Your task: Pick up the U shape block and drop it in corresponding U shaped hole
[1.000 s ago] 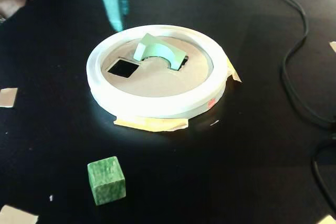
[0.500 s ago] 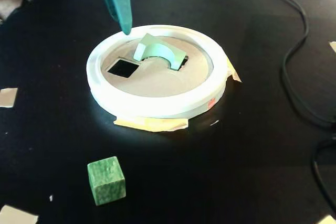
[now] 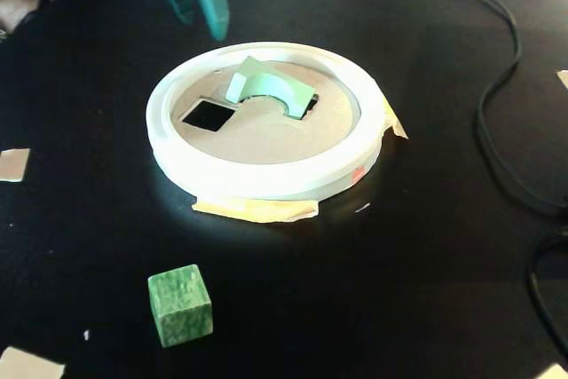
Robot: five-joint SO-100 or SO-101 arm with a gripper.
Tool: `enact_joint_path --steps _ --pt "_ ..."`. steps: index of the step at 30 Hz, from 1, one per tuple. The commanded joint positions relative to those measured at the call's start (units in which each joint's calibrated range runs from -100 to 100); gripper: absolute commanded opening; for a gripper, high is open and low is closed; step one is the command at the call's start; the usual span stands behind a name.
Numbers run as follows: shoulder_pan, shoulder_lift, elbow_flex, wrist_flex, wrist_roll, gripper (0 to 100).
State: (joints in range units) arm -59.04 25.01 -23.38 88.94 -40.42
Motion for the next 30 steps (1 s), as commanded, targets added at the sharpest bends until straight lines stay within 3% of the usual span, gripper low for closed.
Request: enact_joint_path --steps 1,4,6,16,30 --pt "1.0 -3.2 -5.9 -11.7 4.7 58" --pt "1.2 -3.1 -5.6 -12.6 5.0 76" --pt "1.5 -3.2 -5.8 -12.6 5.0 82" --pt "9.6 -1.6 -4.6 -12.4 10.0 81" --pt "13.3 -0.3 7.5 -13.6 9.7 81"
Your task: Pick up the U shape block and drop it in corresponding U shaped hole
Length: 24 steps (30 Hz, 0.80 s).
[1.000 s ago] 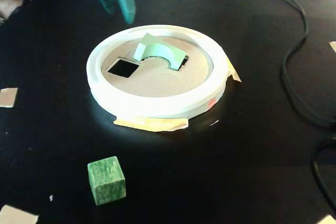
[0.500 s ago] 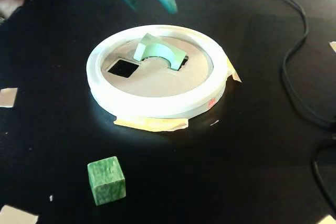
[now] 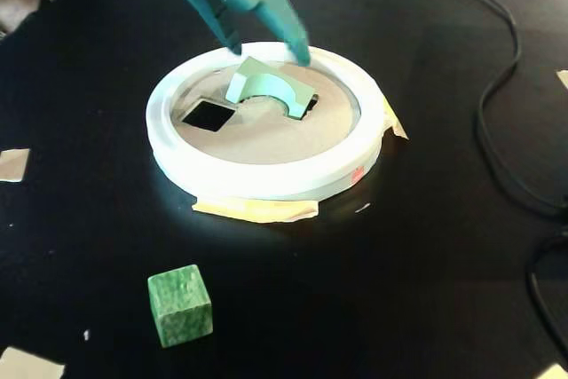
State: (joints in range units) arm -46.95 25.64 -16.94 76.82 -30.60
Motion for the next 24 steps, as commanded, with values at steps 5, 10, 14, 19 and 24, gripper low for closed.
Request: enact_joint_path --steps 5,10,14,19,24 --pt "0.1 -0.9 1.2 -1.7 -0.2 81" --pt "-0.2 1.3 1.3 -6.6 0.0 81" --pt "-0.2 3.5 1.4 -9.6 0.3 81" --pt "-0.1 4.1 1.4 -9.6 0.3 81" --pt "-0.1 4.4 1.4 -9.9 0.4 81"
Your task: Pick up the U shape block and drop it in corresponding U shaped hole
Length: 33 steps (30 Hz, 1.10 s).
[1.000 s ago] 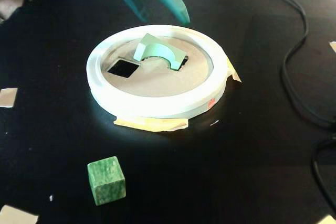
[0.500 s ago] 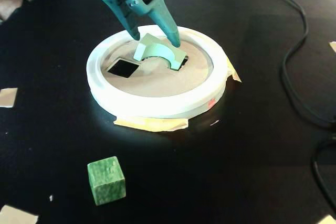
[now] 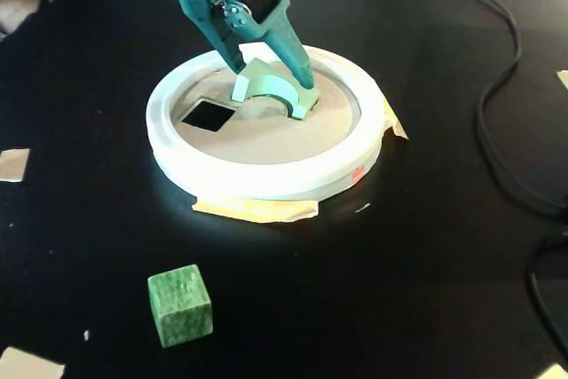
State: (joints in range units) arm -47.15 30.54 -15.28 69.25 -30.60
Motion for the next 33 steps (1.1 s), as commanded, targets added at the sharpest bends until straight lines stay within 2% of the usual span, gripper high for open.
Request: enact_joint_path --steps 1,9,16,21,25,33 --pt "0.8 0.2 -0.3 -2.4 0.4 81" --pt "1.6 3.0 -0.3 -6.9 0.5 81" --pt "5.5 -2.5 -0.5 -5.8 3.3 81" --pt "7.2 -3.6 -0.3 -5.3 2.9 81" --pt "6.5 -5.9 -0.6 -1.5 2.7 81" --pt "6.6 -20.6 -0.5 9.7 2.6 81"
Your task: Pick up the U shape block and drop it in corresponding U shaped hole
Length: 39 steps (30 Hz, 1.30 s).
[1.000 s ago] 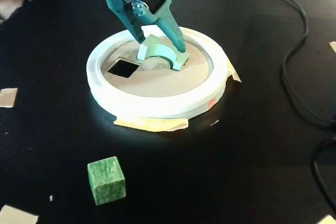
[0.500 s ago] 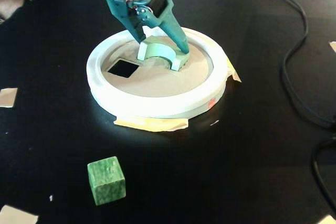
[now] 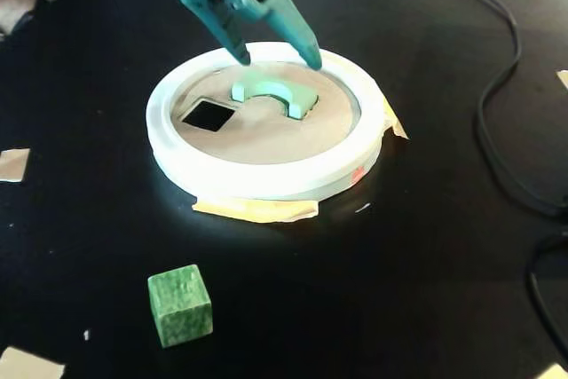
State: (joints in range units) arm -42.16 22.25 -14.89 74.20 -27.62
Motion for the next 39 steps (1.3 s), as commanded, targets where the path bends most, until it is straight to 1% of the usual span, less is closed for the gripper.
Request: enact_joint_path --steps 1,5,10,12,14,17,18,22,23,27,28,31,33,35,39 --pt "1.2 -13.3 -0.9 5.3 -0.3 81" --pt "0.5 -16.1 -0.6 6.6 -0.2 81" --pt "1.1 -20.4 -0.6 17.2 0.6 81" --pt "1.5 -22.7 -0.6 19.3 2.8 81" --pt "2.1 -26.4 -0.3 20.5 7.6 81" --pt "3.8 -32.9 3.9 20.7 11.5 81" --pt "8.4 -37.9 8.7 20.7 12.5 81" --pt "21.7 -56.6 25.2 19.1 13.3 81" --pt "27.6 -65.3 31.7 17.3 14.4 81" --pt "36.7 -84.0 46.1 11.8 17.0 81" --pt "40.3 -90.0 52.0 9.9 17.3 81" --pt "47.5 -98.2 61.9 8.4 17.3 81" --pt "50.1 -104.4 68.3 8.4 17.3 83" --pt "50.5 -107.6 71.7 8.9 17.3 83" --pt "50.0 -108.6 77.0 9.8 18.2 83"
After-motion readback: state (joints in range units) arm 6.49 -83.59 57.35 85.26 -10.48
